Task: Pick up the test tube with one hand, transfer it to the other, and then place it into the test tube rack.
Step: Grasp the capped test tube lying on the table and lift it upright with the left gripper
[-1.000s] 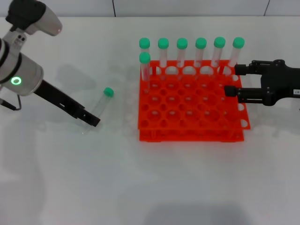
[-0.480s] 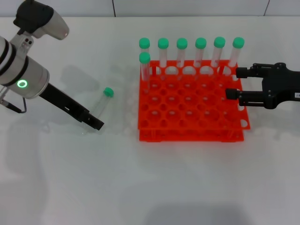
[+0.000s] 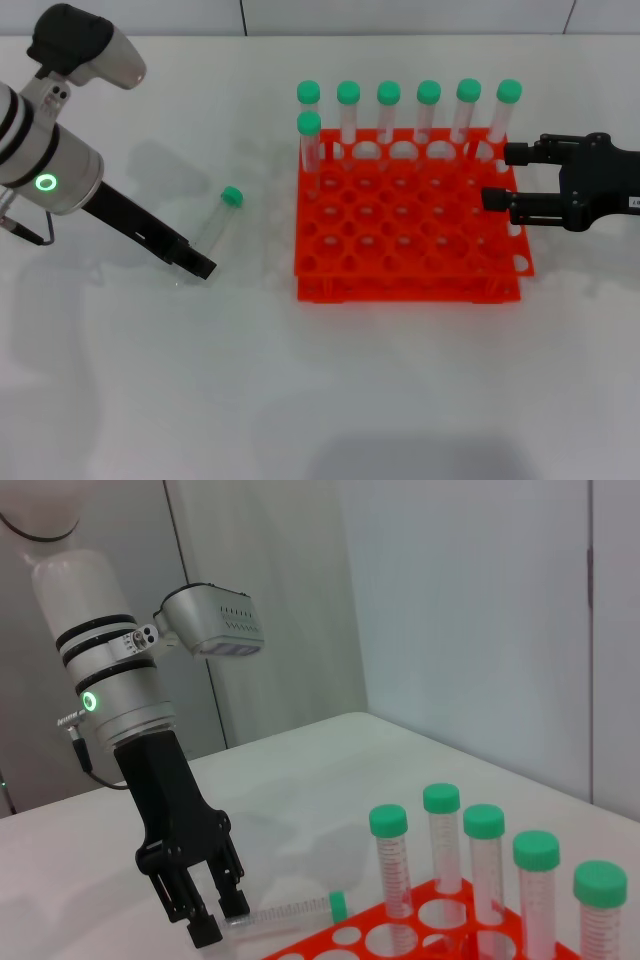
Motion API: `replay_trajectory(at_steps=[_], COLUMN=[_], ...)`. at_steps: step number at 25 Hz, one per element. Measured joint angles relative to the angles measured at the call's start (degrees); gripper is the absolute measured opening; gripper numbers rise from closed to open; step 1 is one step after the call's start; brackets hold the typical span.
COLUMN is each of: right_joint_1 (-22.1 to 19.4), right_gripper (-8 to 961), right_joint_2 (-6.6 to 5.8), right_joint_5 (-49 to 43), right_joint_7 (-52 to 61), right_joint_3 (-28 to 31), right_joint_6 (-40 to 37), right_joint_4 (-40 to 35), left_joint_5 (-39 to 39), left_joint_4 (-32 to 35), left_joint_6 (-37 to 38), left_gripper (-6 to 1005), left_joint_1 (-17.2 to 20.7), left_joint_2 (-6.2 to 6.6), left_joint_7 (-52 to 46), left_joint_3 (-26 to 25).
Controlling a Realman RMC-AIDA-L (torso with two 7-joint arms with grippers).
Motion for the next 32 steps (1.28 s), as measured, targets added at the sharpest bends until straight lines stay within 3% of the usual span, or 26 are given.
replay_trajectory(at_steps=[5, 16, 32], right_joint_1=[-0.09, -0.49, -0.53], right_gripper=[707, 707, 706], right_joint_2=[0.03, 0.22, 0.26], right_joint_5=[0.04, 0.12, 0.03], right_joint_7=[0.00, -0.09, -0.15], right_joint_3=[0.00, 0.00, 0.00], right_joint_6=[0.07, 0.10, 0.13], right_joint_4=[0.00, 0.06, 0.09], left_joint_5=[0.07, 0.07, -0.02], left_joint_4=[0.00, 0.00, -0.77], left_joint_6=[-0.04, -0.64, -1.43], left_gripper=[543, 409, 374], left_joint_1=[0.00, 0.24, 0.22], left_joint_2=[-0.01, -0.03, -0.03], left_joint_7=[0.11, 0.17, 0.14], left_joint_3=[0.00, 0.03, 1.36])
